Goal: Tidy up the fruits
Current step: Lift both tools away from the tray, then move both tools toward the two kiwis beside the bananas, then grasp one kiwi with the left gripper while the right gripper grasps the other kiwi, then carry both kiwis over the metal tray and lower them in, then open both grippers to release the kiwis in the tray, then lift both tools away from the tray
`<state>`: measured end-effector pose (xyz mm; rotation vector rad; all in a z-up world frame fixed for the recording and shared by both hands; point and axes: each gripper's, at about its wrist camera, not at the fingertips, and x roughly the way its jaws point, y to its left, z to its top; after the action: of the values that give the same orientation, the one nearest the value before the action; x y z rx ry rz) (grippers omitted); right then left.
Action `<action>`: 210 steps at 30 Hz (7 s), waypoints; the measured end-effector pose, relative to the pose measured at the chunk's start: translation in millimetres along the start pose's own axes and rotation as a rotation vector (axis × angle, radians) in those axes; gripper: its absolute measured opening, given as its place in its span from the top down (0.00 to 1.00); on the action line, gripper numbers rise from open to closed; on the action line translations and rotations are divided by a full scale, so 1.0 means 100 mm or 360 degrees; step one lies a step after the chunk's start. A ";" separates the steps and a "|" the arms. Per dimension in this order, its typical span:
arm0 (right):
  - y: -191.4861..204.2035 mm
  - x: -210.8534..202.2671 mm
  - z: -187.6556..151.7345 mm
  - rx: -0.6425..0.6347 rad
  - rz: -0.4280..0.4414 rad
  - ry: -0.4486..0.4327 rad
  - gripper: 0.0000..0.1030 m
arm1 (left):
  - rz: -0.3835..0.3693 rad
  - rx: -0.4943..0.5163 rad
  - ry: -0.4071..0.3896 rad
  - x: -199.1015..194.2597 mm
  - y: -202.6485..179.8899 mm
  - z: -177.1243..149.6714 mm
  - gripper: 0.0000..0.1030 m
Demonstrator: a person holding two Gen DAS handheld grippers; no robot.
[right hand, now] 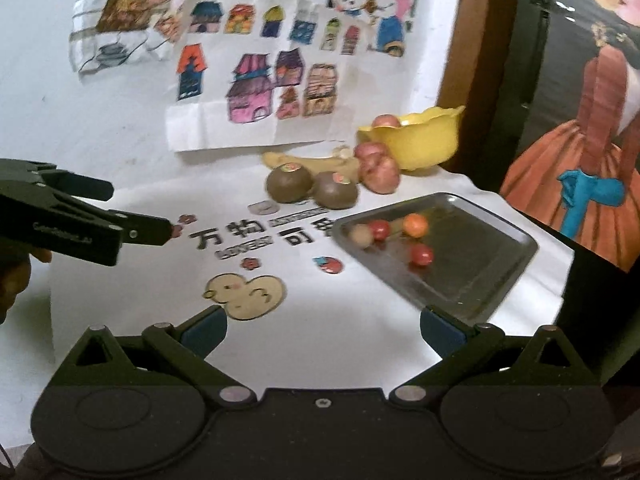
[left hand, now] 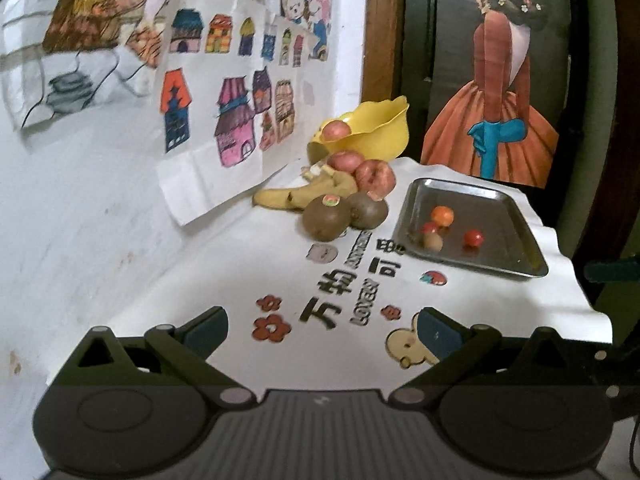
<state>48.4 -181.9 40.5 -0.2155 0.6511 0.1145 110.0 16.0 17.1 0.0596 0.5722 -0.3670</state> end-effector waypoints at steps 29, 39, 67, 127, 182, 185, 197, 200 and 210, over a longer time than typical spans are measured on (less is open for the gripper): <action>-0.30 0.84 0.27 -0.0341 -0.0115 -0.0049 0.01 | 0.0139 -0.0025 0.0115 0.58 0.13 0.26 0.00; -0.43 1.23 0.49 -0.0358 0.0021 -0.0130 0.01 | 0.0144 0.0005 0.0108 0.97 0.09 0.49 0.00; -0.67 2.44 0.99 -0.0376 0.0310 -0.0069 0.11 | -0.0077 -0.0051 0.0134 1.94 0.23 0.87 0.02; -2.12 1.13 0.21 0.0068 -0.0099 -0.0156 0.34 | -0.0430 -0.0152 0.0164 1.71 -1.02 1.07 0.42; -2.20 1.87 0.28 0.0081 0.0042 -0.0086 0.33 | -0.0394 -0.0047 0.0215 2.03 -1.43 0.79 0.32; -2.19 1.76 0.29 0.0069 0.0023 -0.0122 0.25 | -0.0392 -0.0058 0.0202 1.98 -1.41 0.79 0.28; -2.06 0.99 0.19 0.0086 -0.0105 -0.0230 0.02 | -0.0381 -0.0084 0.0024 1.35 -1.31 0.81 0.04; -1.96 0.74 0.16 0.0078 -0.0134 -0.0255 0.01 | -0.0369 -0.0084 -0.0024 1.15 -1.27 0.79 0.01; -1.49 0.07 -0.01 0.0081 -0.0166 -0.0304 0.01 | -0.0338 -0.0061 -0.0109 0.62 -1.03 0.58 0.00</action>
<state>79.4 -326.6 59.4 -0.1864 0.4509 0.0174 152.0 -109.5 36.9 -0.0513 0.5192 -0.5622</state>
